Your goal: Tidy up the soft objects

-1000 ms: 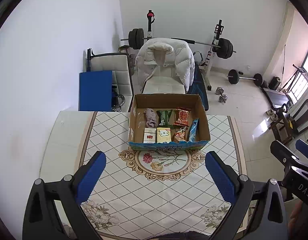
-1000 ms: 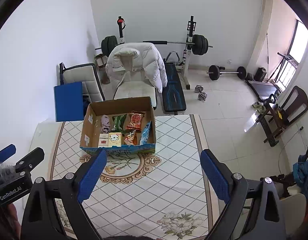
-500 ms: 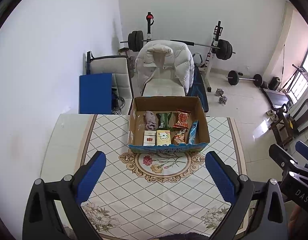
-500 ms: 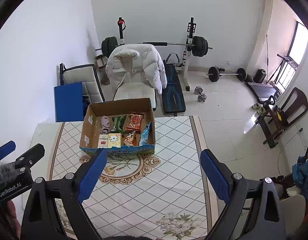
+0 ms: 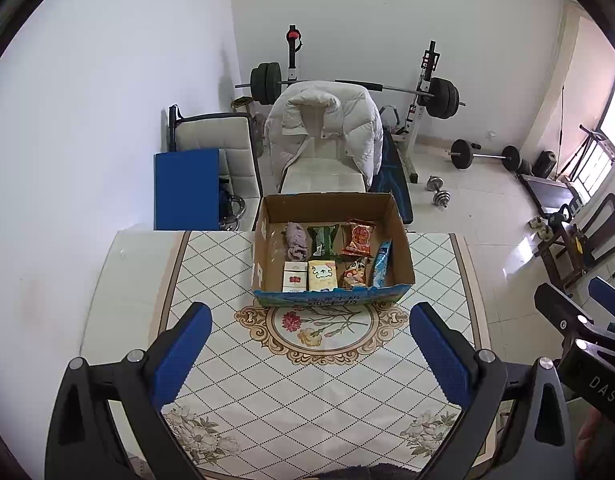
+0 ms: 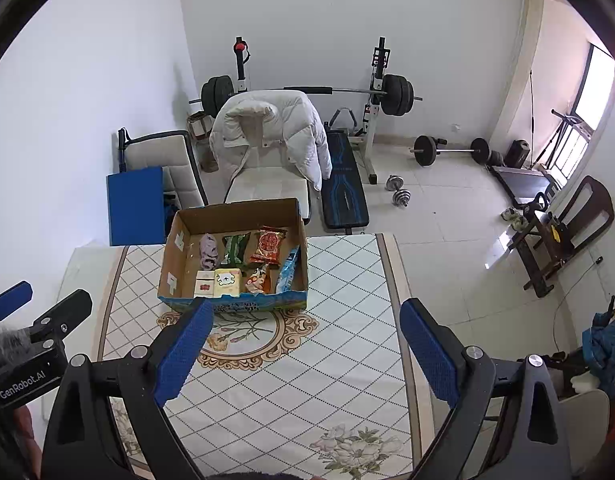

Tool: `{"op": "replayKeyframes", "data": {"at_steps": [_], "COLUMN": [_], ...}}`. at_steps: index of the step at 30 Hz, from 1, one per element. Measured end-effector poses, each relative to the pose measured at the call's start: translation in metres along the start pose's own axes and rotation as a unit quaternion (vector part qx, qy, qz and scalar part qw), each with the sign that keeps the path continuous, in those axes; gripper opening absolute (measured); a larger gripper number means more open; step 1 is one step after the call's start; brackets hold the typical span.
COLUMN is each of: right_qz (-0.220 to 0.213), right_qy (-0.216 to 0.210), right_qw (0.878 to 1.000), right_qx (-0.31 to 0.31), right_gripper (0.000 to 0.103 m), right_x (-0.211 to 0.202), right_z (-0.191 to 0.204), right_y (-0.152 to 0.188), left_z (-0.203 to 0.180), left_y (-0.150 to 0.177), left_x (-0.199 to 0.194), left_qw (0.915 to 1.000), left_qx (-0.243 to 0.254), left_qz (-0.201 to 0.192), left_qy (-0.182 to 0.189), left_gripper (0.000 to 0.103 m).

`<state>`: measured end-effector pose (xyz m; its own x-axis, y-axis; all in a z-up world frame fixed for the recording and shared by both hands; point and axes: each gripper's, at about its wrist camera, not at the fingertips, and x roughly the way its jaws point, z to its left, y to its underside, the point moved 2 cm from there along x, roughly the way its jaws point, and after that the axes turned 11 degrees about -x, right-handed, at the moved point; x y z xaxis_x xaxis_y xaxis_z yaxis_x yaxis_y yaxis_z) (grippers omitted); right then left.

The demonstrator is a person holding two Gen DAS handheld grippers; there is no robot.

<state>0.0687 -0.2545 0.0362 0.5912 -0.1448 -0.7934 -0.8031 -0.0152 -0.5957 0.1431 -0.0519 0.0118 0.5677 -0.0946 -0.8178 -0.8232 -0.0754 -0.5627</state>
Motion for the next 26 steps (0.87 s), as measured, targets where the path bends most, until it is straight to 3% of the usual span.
{"op": "replayKeyframes", "data": {"at_steps": [26], "right_qz": [-0.006], "right_qy": [0.001], "right_qw": [1.0], "right_qx": [-0.002], "right_gripper": [0.096], "right_x": [-0.0034], "right_z": [-0.0034], "right_y": [-0.0037], "left_z": [0.0032], "left_y": [0.0044], "left_x": [-0.0047], "left_qw": [1.0], "left_qx": [-0.003], "left_qz": [-0.005], "left_qy": [0.005], "left_gripper": [0.102]}}
